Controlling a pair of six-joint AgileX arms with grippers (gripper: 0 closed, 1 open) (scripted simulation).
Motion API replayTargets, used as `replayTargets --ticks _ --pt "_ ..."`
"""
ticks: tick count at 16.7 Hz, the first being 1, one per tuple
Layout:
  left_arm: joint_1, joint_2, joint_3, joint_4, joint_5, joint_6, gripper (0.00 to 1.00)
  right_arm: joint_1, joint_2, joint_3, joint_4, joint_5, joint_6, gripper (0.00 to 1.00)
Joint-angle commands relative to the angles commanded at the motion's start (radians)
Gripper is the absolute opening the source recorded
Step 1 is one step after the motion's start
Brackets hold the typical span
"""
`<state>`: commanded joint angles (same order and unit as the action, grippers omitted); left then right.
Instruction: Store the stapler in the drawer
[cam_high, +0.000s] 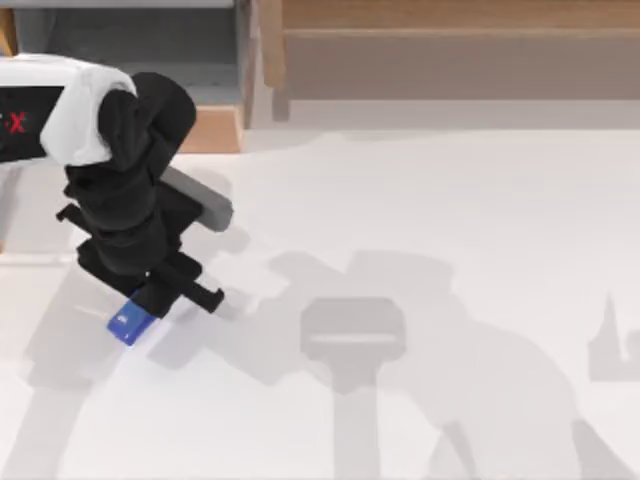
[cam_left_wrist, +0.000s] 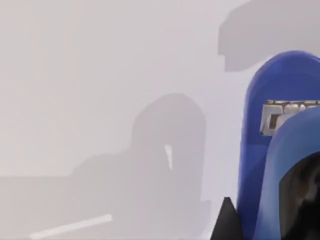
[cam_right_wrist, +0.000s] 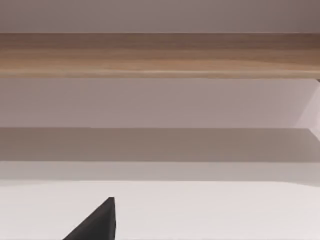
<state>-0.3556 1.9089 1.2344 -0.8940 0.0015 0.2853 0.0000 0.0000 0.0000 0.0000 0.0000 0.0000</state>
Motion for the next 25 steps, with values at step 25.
replayTargets --ticks 25 --pt "0.655 0.463 1.116 -0.384 -0.079 0.072 0.00 0.000 0.000 0.000 0.000 0.000 0.000 1.00"
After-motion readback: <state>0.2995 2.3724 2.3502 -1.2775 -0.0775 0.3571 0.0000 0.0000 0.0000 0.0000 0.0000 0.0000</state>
